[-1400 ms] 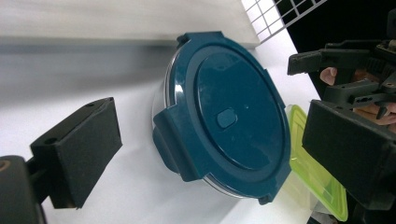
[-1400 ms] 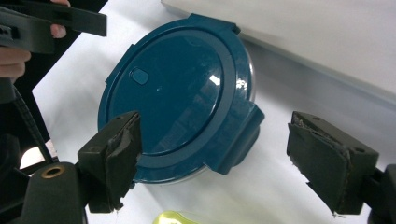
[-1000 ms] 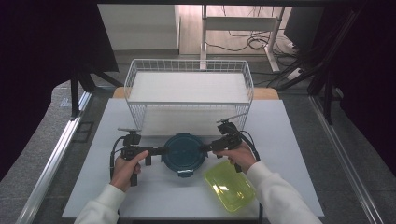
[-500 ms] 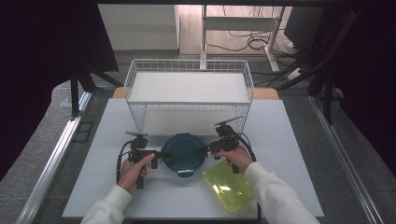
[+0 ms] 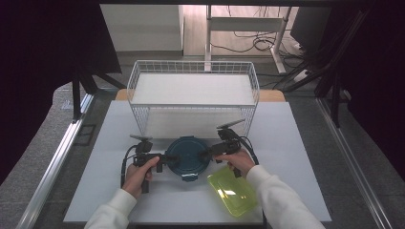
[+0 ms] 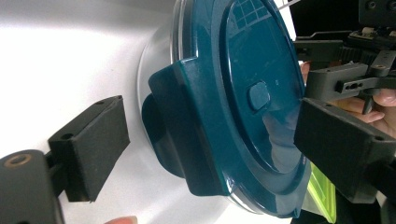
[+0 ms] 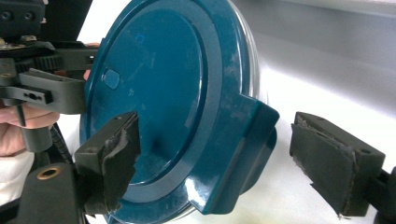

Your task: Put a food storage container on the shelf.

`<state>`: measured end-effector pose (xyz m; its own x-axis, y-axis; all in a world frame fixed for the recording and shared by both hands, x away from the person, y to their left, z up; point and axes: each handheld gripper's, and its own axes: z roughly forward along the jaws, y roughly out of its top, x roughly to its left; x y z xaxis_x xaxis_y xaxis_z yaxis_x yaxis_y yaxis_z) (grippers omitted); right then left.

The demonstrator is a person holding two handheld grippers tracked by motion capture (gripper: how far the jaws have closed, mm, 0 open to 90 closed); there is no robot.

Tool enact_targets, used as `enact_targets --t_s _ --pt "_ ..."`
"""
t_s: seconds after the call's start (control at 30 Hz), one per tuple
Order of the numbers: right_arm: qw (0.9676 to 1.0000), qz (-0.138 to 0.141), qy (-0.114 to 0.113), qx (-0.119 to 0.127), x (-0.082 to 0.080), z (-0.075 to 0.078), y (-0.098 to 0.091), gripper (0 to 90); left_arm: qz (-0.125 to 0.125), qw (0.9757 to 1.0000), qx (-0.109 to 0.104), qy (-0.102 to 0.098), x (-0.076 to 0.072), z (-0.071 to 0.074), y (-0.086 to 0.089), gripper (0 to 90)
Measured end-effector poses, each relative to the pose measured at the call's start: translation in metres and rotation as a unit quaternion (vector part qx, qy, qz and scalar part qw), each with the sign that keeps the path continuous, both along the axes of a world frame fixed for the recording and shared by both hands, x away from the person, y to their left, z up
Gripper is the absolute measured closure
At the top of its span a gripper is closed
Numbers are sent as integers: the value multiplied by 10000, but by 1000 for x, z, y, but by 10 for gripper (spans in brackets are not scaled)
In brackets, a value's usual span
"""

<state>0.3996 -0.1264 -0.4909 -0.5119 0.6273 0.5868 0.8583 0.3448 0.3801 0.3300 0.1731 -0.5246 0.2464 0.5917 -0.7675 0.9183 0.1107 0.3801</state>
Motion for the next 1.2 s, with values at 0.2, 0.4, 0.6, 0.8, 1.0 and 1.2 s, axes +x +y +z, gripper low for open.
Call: enact_targets --t_s 0.2,0.4,0.6,0.8,1.0,1.2 --pt "10000 26 48 -30 2 -2 -1 160 -20 10000 -81 49 1 -3 -3 116" --pt "9998 122 168 4 3 -5 1 183 -23 9999 -153 64 2 -4 -5 180" --pt "9992 250 277 169 4 -6 3 247 100 9998 -78 130 0 -3 -4 237" --pt "9985 133 478 246 6 -6 0 282 142 9998 -12 118 -1 2 -2 285" --pt "9979 104 558 319 6 -5 -3 325 180 9996 -98 172 -2 1 0 317" --pt "9974 48 586 407 6 -3 -4 358 229 9996 -82 141 -6 3 0 324"
